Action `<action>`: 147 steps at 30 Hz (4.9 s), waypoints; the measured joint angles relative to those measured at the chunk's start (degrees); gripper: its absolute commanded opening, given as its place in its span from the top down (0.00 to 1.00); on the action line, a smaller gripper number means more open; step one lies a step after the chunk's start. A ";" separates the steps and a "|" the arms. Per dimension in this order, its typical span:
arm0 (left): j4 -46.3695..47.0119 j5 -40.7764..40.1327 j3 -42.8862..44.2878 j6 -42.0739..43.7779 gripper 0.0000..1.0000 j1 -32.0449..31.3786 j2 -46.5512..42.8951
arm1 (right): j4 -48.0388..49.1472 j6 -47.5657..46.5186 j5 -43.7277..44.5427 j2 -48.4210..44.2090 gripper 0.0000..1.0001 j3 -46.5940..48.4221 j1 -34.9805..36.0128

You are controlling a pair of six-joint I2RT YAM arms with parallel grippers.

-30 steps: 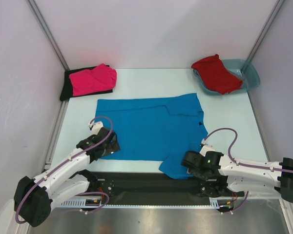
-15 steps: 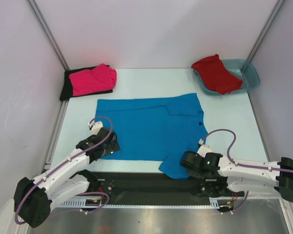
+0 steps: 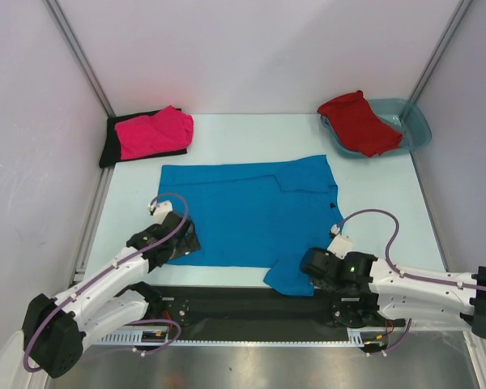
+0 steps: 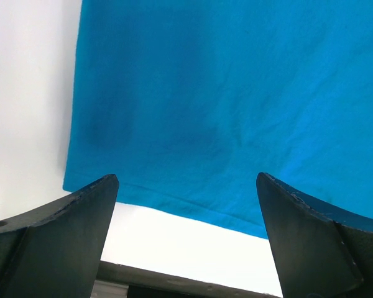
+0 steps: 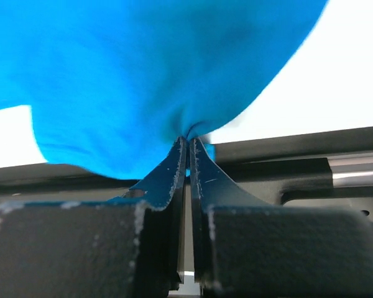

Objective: Fold and stack the t-shirts
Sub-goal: Fold the tshirt

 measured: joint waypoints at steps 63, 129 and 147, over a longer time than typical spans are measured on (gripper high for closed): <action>10.16 5.75 5.70 6.36 0.00 -2.25 18.45 | 20.74 -43.30 -10.01 34.53 0.96 27.45 -28.44; 10.95 7.28 7.54 8.79 0.00 -2.32 23.54 | 14.82 -42.23 2.34 37.16 0.96 28.63 -33.48; 7.34 -1.01 7.02 6.12 0.00 -2.62 0.81 | 15.21 -42.34 4.13 37.53 0.96 27.65 -37.81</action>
